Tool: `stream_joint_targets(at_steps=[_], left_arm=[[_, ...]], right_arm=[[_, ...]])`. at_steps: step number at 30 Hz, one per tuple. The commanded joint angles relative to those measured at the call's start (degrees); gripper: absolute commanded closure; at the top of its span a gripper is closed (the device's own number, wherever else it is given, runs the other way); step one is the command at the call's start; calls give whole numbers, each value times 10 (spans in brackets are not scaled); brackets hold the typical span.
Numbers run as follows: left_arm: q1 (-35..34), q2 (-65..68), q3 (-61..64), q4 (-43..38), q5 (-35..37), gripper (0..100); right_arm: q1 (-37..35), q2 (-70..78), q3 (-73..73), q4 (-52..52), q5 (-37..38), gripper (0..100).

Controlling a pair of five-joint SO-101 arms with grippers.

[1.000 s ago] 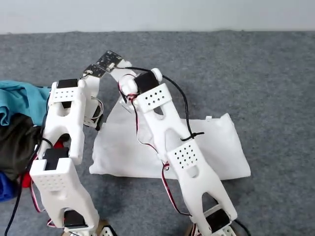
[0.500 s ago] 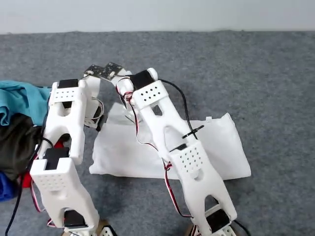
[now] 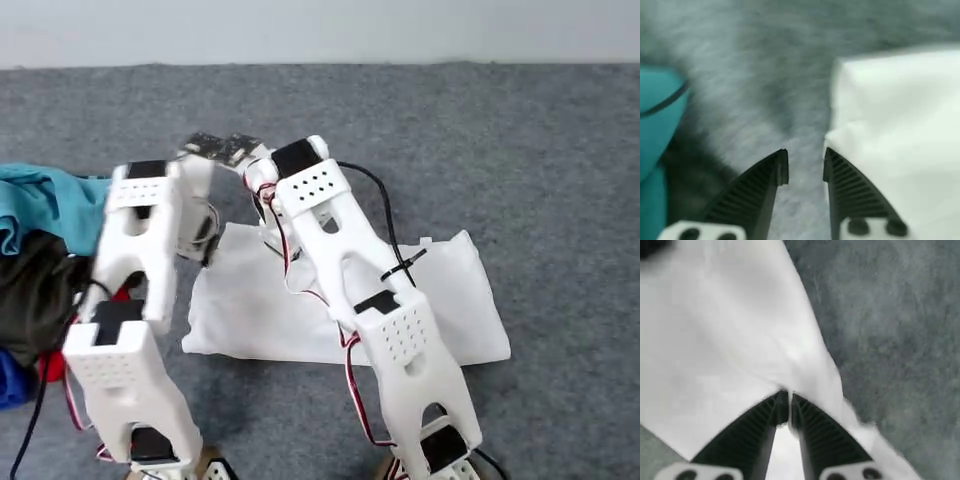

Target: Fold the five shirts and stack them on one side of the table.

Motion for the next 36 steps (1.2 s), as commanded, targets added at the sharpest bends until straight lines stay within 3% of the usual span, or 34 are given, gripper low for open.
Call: stream_joint_targets(at_steps=[1, 12, 18, 28, 36], left_arm=[[4, -25, -4, 1, 4, 874], [3, -31, -51, 0, 39, 874], [-64, -30, -109, 0, 111, 874], [-121, -29, -110, 0, 113, 874], [-124, -30, -111, 0, 113, 874]], right_arm=[[2, -48, -2, 24, 20, 988], [-37, -55, 64, 24, 23, 988], [-41, -56, 67, 25, 23, 988], [-42, -75, 73, 25, 24, 988], [-50, -118, 164, 24, 24, 988]])
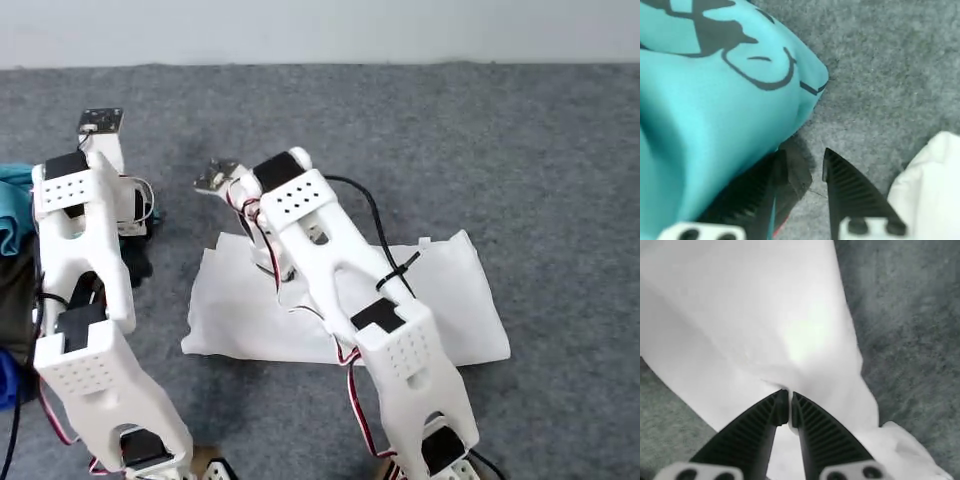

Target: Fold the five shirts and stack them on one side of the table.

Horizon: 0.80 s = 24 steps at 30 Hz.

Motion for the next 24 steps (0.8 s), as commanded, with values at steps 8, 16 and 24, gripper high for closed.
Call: stream_joint_targets(at_steps=[8, 16, 24], left_arm=[[-4, -30, -23, -1, 6, 874], [-4, -30, -22, 0, 6, 874], [-3, -29, -22, 28, 6, 874]], right_arm=[[-28, -18, 37, 15, 2, 987], [-24, -28, 37, 23, -25, 930], [-5, -87, 38, 25, -29, 883]])
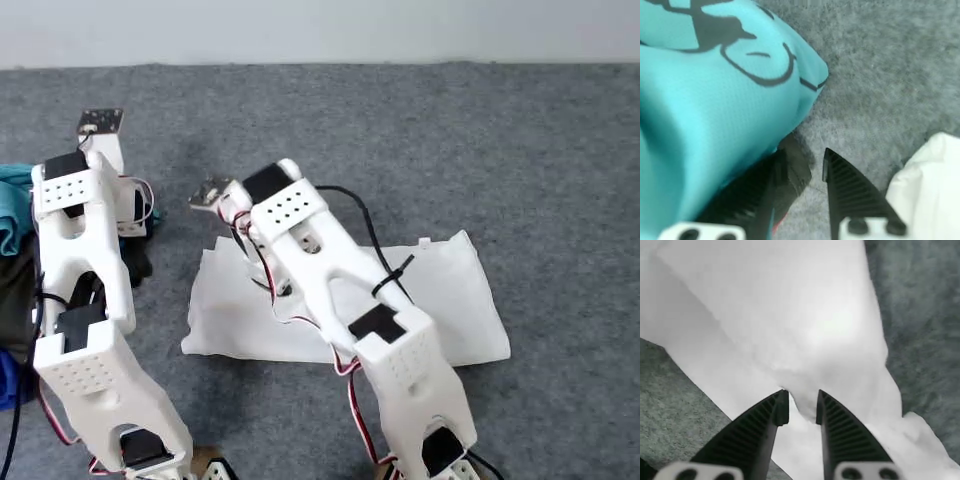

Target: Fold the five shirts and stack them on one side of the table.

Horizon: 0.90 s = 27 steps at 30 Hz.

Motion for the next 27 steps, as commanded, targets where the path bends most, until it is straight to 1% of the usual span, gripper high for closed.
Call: stream_joint_targets(at_steps=[1, 5, 8, 9, 11, 13, 16, 19, 21, 23, 25, 27], left_arm=[[-3, -27, -22, 18, 6, 874], [8, -26, -22, 38, 7, 874], [43, -30, -22, 60, 7, 874], [59, -30, -22, 66, 12, 874], [94, -30, -23, 72, 40, 874], [130, -25, -23, 69, 60, 874], [185, -25, -23, 66, 62, 874], [233, -25, -23, 44, 63, 874], [256, -24, -21, 25, 63, 874], [265, -24, -21, 12, 63, 874], [269, -23, -19, 3, 63, 874], [271, -17, -15, -2, 63, 874]], right_arm=[[20, -55, -2, 25, -7, 883], [24, -84, 6, 25, -6, 883], [28, -107, 40, 25, -5, 883], [40, -110, 52, 25, -5, 883], [86, -110, 65, 22, -7, 883], [155, -101, 66, 20, -9, 883], [258, -89, 66, 18, -9, 883], [338, -80, 66, 14, -2, 880], [376, -73, 66, 14, 11, 853], [405, -65, 66, 8, 10, 802], [426, -52, 66, -3, 6, 755], [440, -35, 66, -22, 9, 735]])
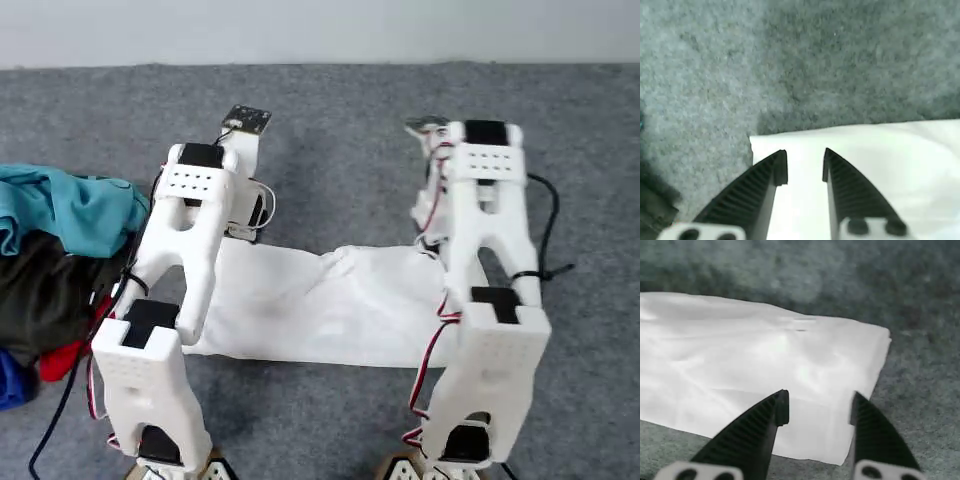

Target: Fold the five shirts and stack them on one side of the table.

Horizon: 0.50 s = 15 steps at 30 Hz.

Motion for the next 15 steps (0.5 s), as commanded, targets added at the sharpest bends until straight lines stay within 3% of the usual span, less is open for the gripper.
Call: stream_joint_targets(at_steps=[1, 15], left_arm=[[9, -9, -12, -11, 5, 874], [9, 100, -14, -10, 5, 874]], right_arm=[[28, 16, -4, -24, 5, 735], [39, 130, -4, -112, 8, 737]])
